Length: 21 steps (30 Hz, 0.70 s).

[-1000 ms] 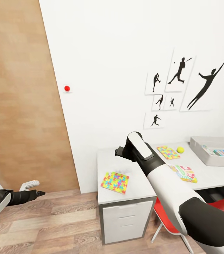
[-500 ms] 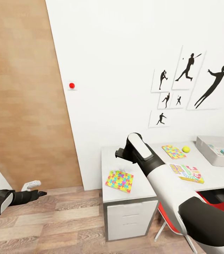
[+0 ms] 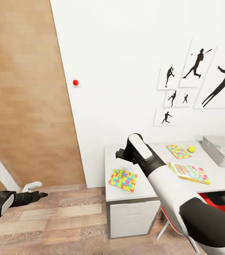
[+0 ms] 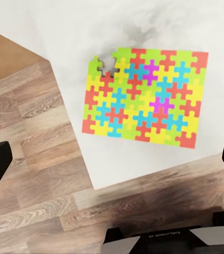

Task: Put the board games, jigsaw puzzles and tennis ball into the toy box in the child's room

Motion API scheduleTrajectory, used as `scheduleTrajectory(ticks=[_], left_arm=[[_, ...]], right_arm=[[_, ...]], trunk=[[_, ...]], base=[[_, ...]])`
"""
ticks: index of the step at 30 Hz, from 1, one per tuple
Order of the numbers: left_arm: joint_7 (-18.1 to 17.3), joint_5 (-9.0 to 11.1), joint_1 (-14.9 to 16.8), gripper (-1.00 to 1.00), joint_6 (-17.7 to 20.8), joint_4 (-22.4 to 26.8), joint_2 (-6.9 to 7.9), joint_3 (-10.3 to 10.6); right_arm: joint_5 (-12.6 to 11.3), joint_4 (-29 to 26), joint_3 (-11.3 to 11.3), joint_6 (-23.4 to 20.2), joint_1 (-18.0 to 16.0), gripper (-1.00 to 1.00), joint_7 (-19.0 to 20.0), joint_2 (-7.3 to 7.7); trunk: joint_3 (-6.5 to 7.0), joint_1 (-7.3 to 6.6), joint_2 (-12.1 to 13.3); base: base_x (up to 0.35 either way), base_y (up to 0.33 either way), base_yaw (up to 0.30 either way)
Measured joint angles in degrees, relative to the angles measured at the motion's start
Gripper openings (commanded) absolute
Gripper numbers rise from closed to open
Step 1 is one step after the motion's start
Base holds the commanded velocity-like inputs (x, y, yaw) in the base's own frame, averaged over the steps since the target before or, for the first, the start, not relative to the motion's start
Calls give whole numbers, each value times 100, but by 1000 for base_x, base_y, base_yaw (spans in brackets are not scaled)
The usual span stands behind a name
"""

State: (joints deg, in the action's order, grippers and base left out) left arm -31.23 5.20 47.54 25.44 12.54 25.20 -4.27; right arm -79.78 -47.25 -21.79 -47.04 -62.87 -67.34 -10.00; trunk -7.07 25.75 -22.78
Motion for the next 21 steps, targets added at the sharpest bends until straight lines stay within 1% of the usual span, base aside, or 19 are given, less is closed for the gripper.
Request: scheduleTrajectory(ticks=[6,11,14,21], left_arm=[[2,-2,-12,100,-2,0,-5,4],[9,-3,-19,100,-2,0,-16,9],[4,-3,-20,100,-2,-1,-31,8],[8,-4,-27,100,-4,-2,-62,7]], right_arm=[[0,0,3,0,1,100,11,0],[0,6,9,2,1,100,30,0],[0,17,14,4,2,100,42,0],[0,64,23,-2,2,100,51,0]], trunk=[[-54,-1,-1],[-101,-2,-1],[-129,-1,-1],[-190,0,-1]], base=[[41,0,66],[203,0,13],[113,0,-68],[23,0,-132]])
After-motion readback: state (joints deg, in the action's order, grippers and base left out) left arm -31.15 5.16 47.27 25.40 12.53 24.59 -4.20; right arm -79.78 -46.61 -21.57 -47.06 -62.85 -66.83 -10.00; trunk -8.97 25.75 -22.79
